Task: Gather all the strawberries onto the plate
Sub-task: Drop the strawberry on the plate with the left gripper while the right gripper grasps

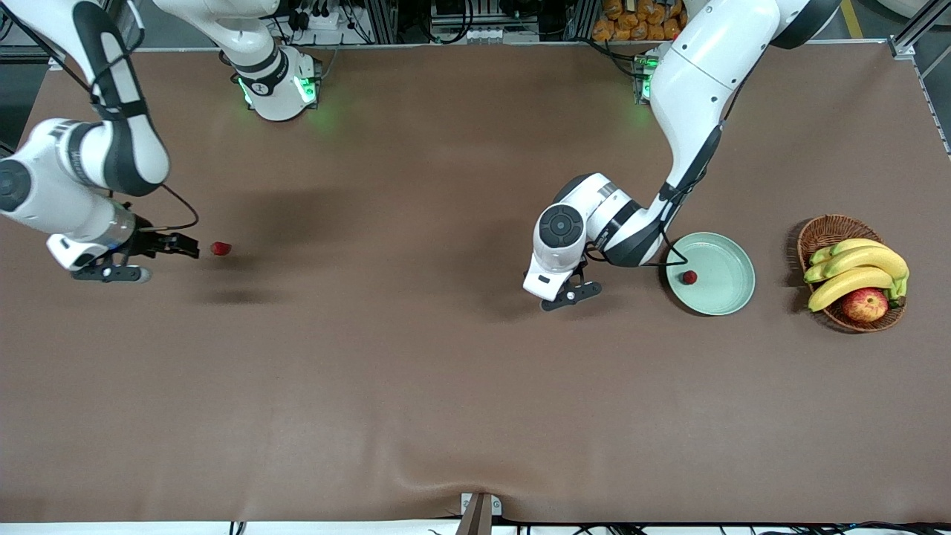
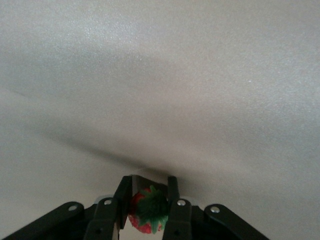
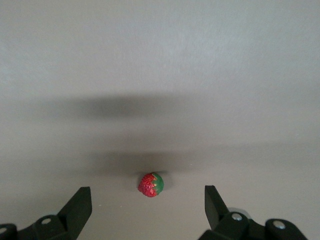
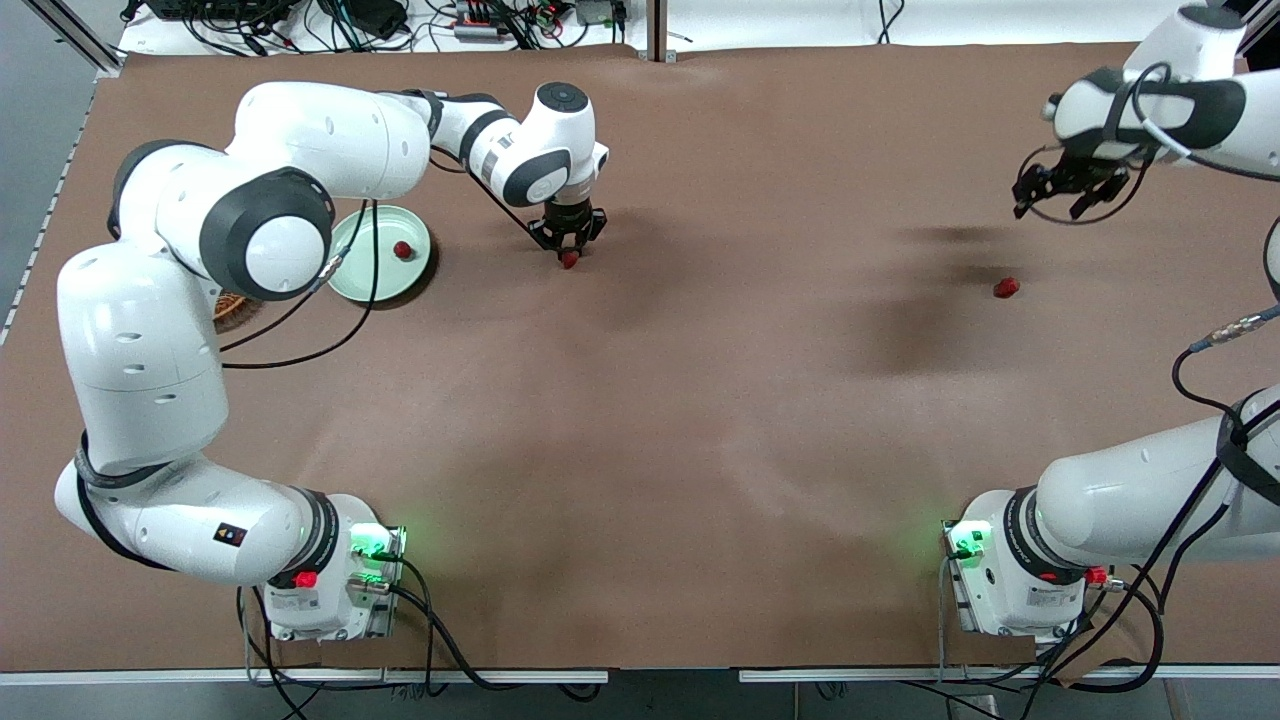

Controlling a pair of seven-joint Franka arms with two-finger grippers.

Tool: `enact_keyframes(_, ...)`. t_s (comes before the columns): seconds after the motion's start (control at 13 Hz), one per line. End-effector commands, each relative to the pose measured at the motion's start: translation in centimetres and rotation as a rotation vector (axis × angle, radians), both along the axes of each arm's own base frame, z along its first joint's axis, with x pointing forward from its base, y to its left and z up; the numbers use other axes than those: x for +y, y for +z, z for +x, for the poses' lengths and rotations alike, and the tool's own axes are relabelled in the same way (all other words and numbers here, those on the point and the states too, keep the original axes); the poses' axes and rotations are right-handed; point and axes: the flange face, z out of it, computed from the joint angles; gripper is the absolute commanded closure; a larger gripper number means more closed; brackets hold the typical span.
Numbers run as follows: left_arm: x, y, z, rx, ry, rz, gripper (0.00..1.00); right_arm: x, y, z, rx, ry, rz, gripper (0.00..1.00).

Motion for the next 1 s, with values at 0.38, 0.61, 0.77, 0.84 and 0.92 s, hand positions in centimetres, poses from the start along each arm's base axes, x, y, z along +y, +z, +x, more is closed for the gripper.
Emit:
enact_keyframes(0.38,10.4,8.4,5.6,0.002,-0.02,0.086,1.0,-0.2,-5.8,-3.8,-0.042,0.031,-0.033,0.12)
enact_keyframes(0.61,17.3,9.8,7.3,0.022,-0.01,0.098,1.0,-0.4,-7.2,-4.1,-0.027,0.027,-0.035,0.17)
enact_keyframes(0.77,23.0,10.0,8.0,0.057,-0.086,0.09,1.0,-0.1,-8.3,-5.1,-0.046,0.03,-0.039,0.2)
enact_keyframes(0.84,25.4,9.7,8.1,0.081,-0.143,0.086,1.0,0.1,-9.3,-5.7,-0.045,0.033,-0.04,0.22)
enact_keyframes(0.92,27.9,9.5,8.4,0.097,-0.17,0.077,1.0,0.2,-9.8,-5.8,-0.058,0.035,-0.044,0.27)
